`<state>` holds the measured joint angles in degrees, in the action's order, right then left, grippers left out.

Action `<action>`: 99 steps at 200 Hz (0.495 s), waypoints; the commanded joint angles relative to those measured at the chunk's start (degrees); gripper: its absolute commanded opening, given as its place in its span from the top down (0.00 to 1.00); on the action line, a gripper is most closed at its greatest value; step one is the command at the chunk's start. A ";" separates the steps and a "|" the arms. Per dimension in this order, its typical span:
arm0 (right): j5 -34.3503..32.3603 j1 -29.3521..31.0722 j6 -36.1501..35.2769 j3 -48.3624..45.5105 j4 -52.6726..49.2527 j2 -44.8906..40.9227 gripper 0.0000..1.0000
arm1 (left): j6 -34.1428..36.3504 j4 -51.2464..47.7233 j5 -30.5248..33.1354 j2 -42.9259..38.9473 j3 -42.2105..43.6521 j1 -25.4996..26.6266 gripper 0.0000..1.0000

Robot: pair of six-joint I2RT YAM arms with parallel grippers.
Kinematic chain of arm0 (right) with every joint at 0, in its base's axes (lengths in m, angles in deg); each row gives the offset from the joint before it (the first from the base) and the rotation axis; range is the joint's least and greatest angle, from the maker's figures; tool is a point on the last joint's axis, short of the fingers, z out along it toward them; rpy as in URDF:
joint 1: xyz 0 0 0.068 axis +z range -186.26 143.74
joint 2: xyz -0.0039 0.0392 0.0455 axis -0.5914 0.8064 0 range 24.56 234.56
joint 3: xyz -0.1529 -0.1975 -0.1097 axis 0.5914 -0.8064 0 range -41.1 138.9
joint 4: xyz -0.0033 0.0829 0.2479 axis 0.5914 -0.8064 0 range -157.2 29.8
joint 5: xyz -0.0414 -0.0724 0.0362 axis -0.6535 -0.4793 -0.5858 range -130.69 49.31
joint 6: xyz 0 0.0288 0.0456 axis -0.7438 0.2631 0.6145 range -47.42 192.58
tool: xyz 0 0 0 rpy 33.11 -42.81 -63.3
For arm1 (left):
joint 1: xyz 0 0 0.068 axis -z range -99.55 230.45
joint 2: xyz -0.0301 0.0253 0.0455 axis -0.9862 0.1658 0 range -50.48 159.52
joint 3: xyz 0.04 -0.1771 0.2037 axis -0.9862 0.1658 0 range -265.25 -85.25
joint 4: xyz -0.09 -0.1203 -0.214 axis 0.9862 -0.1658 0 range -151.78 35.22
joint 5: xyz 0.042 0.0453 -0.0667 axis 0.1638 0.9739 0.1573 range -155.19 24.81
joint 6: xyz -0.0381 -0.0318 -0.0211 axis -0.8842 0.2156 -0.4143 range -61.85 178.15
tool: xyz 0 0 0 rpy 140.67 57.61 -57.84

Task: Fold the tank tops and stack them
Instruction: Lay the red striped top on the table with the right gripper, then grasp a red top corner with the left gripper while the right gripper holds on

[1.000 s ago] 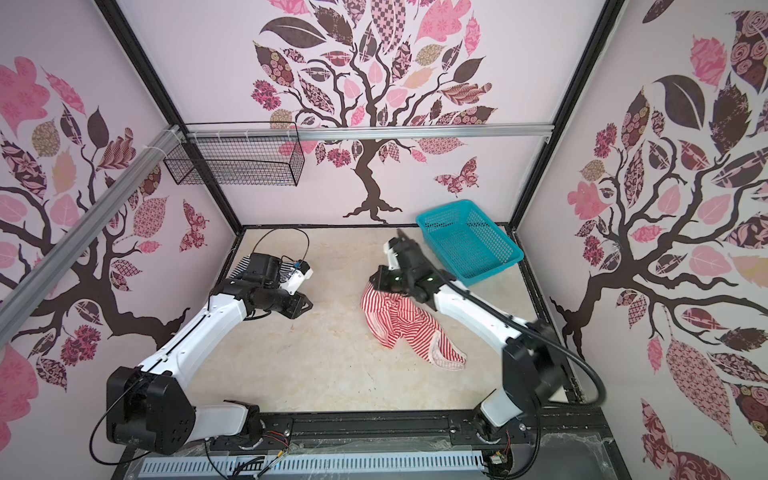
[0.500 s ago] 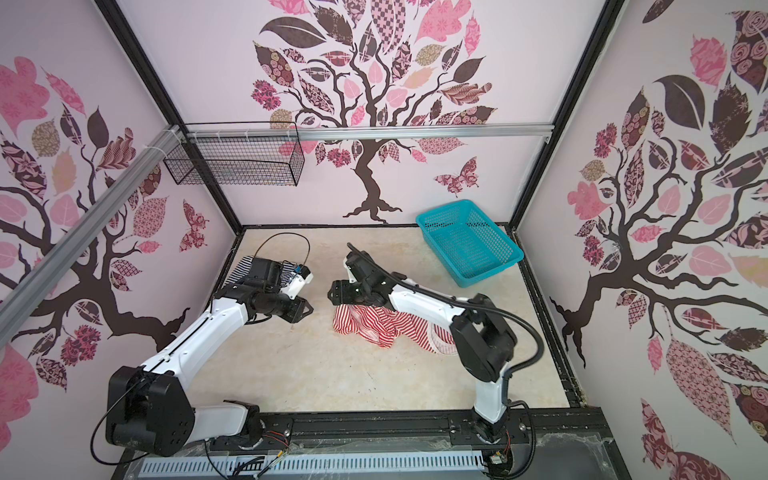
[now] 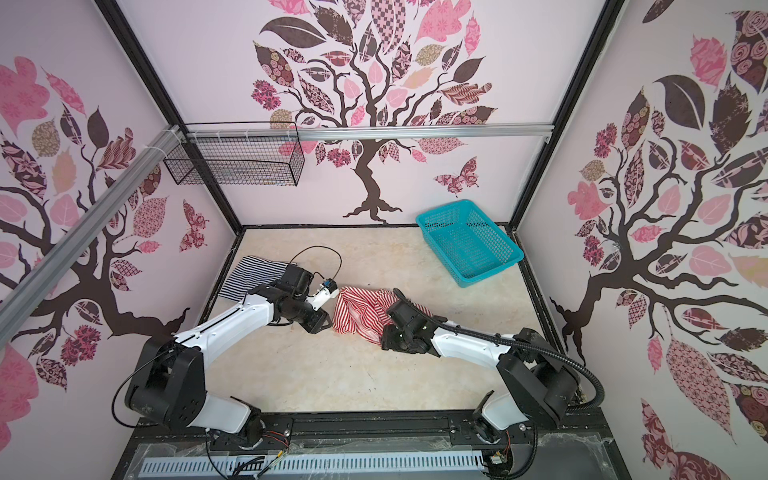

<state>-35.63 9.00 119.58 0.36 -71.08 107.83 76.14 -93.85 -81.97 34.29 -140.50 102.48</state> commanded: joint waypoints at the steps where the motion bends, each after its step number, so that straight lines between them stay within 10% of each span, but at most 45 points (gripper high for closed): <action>1: -1.34 0.10 2.15 1.03 3.46 2.10 0.38 | 0.59 1.42 -1.07 -0.94 0.86 -0.05 0.58; 47: -1.72 0.01 2.54 1.48 6.59 8.08 0.43 | 0.89 1.72 -0.91 -4.38 3.10 -0.05 0.58; 99: 0.62 0.01 3.19 1.85 6.67 3.48 0.87 | 1.31 1.36 0.21 -6.87 4.60 -0.05 0.58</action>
<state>-35.98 9.00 121.96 1.49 -63.86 115.30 76.65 -92.94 -81.84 29.28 -137.13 102.48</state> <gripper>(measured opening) 0.220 0.422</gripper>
